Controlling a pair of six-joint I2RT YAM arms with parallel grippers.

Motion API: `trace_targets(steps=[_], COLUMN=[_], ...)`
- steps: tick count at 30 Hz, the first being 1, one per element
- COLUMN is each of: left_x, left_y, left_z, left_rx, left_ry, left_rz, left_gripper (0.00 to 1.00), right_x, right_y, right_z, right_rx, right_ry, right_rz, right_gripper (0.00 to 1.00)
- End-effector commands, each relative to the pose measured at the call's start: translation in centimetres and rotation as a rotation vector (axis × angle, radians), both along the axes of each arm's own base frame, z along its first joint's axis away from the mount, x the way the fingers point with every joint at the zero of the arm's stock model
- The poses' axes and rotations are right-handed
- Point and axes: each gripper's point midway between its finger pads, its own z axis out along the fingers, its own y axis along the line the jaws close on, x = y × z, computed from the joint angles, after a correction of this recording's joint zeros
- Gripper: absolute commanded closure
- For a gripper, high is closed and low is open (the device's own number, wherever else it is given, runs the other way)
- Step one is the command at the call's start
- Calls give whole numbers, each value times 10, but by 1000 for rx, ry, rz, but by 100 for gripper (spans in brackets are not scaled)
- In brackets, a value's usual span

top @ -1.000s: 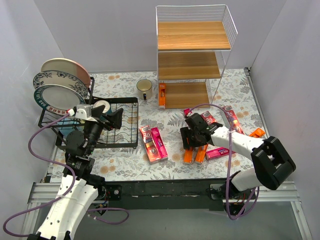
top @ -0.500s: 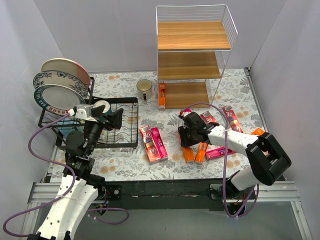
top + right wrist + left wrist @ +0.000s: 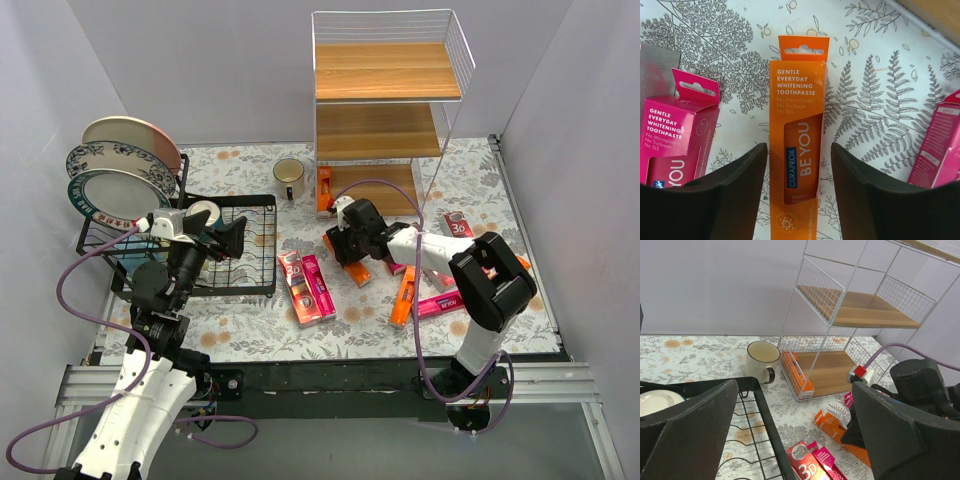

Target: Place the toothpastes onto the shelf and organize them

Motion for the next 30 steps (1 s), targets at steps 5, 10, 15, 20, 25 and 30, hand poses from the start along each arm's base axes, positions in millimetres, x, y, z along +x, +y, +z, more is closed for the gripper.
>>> trace_targets(steps=[5,10,15,20,25,30], left_x=[-2,-1,0,1,1,1], left_y=[-1,-3,-4,-4,-5,-4], left_z=[3,2,1,-1,-2,-2], left_rx=[12,10,10,11,11,11], left_ry=[-10,-6,-4,2,7,8], left_rz=[-6,-16,-18,-18,-20,-20], left_gripper=[2,2,2,2,2,2], right_x=[-27,-53,-58,-52,-52,-53], right_y=[-15,-28,-40,-35,-31,-34], right_z=[18,30,21,17,12,1], right_rx=[64,144,141,155,158,138], right_ry=[-42,-105,-170,-235,-265,-262], right_rz=[34,49,47,80,101,92], right_gripper=[30,30,34,39,42,45])
